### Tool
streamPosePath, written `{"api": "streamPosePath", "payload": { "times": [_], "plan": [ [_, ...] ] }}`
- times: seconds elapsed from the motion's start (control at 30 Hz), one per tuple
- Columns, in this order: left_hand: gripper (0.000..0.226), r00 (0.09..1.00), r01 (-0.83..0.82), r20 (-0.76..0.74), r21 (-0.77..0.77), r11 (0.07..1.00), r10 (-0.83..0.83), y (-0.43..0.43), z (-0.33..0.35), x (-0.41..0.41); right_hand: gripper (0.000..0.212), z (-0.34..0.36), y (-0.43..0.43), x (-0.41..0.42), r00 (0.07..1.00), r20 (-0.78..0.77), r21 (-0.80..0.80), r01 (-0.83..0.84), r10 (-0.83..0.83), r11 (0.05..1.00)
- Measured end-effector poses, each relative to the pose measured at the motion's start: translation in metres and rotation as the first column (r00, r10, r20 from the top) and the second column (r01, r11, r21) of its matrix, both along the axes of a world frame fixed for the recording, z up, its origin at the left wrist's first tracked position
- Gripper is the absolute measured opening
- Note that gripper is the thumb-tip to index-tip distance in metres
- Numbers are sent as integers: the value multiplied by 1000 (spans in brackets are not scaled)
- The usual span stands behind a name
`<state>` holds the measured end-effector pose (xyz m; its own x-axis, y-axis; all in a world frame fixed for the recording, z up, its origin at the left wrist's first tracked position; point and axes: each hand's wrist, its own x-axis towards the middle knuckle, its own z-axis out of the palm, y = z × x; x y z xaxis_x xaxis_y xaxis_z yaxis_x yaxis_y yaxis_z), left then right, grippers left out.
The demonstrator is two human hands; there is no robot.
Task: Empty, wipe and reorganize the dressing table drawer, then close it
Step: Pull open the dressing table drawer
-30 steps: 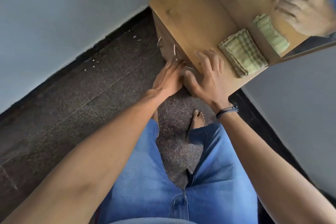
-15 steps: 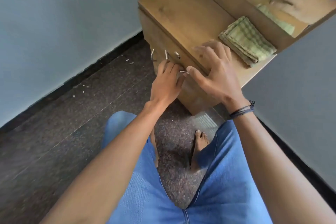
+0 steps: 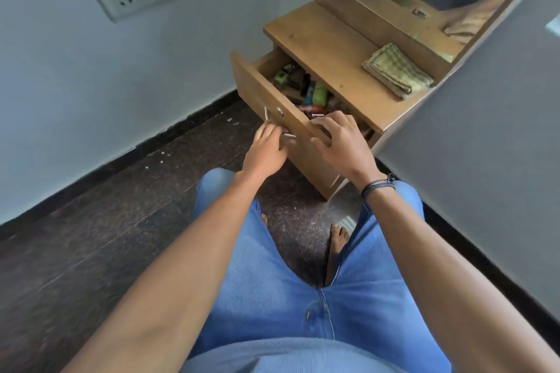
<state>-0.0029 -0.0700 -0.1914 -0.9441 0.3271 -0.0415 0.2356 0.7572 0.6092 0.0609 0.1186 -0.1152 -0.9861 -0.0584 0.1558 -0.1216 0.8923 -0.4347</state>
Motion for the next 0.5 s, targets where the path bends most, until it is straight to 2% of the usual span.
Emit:
{"api": "streamPosePath", "payload": {
  "times": [0.27, 0.5],
  "plan": [
    [55, 989, -72, 138, 78, 994, 61, -41, 12, 29, 35, -6, -43, 25, 1000, -13, -53, 15, -16, 998],
    [76, 950, -268, 193, 99, 958, 246, -60, 22, 49, 32, -9, -75, 38, 998, -56, -73, -17, 13, 997]
  ]
}}
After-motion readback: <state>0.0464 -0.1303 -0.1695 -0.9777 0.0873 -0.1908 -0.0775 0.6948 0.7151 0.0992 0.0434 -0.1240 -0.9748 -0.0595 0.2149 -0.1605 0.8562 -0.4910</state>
